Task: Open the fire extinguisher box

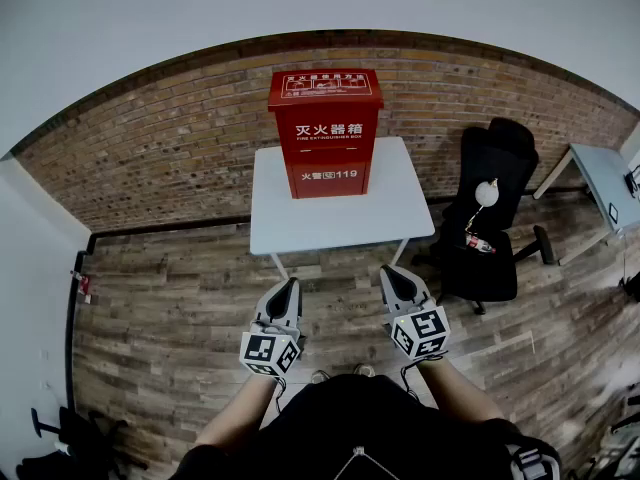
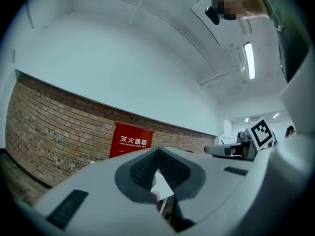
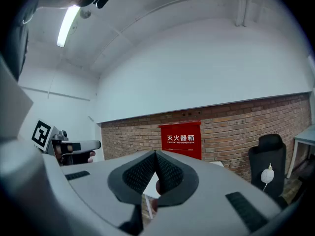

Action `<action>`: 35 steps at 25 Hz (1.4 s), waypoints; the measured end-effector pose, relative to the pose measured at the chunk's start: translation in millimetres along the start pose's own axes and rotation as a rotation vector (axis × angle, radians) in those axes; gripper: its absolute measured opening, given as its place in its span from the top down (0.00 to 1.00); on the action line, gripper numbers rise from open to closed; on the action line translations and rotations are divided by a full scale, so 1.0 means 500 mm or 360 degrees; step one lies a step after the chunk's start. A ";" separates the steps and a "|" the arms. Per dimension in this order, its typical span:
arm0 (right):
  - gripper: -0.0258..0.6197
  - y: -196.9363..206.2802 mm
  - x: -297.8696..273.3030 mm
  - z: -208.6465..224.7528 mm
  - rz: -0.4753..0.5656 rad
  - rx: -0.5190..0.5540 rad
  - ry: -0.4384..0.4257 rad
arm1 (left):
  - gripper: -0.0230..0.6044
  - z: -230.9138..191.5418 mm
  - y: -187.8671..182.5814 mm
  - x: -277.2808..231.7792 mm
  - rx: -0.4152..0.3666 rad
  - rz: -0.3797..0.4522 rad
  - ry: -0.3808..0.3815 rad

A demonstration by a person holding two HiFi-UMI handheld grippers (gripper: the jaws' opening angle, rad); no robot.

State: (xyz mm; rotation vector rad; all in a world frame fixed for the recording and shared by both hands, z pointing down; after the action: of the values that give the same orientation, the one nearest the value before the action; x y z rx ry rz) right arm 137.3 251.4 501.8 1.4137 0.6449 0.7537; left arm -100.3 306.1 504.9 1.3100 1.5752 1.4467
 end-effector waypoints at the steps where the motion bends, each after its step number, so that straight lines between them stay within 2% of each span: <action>1: 0.93 -0.001 -0.003 0.000 0.0002 0.0002 0.0003 | 0.88 -0.003 -0.001 -0.001 -0.0002 0.0000 -0.0002; 14: 0.93 0.021 -0.036 0.006 -0.0016 -0.0055 0.0068 | 0.88 -0.046 0.002 -0.022 0.0001 -0.0026 -0.0005; 20: 0.93 0.025 -0.060 -0.010 -0.0025 -0.0057 0.0146 | 0.88 -0.086 -0.002 -0.026 0.0011 -0.0021 0.0023; 28: 0.93 0.031 -0.097 -0.039 -0.0028 -0.0055 0.0180 | 0.88 -0.139 -0.008 -0.037 0.0041 -0.0019 0.0039; 32: 0.93 0.026 -0.129 -0.018 -0.0018 -0.0052 0.0195 | 0.88 -0.165 -0.009 -0.067 0.0086 -0.0022 0.0019; 35: 0.93 0.026 -0.168 0.017 -0.0003 -0.0039 0.0202 | 0.88 -0.183 -0.012 -0.108 0.0068 0.0000 0.0015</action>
State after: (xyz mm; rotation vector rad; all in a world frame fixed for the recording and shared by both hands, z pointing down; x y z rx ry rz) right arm 91.0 180.5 511.4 1.3503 0.7330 0.8521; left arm -168.7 224.7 508.8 1.3291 1.6207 1.4284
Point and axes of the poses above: the fingertips, and each gripper's own axes: x backward along the fingers, z to its right, y out of its underside, the point moved 6 cm from there along x, backward along the fingers, and after that the axes turned 9 degrees about z, right-handed, at the moved point
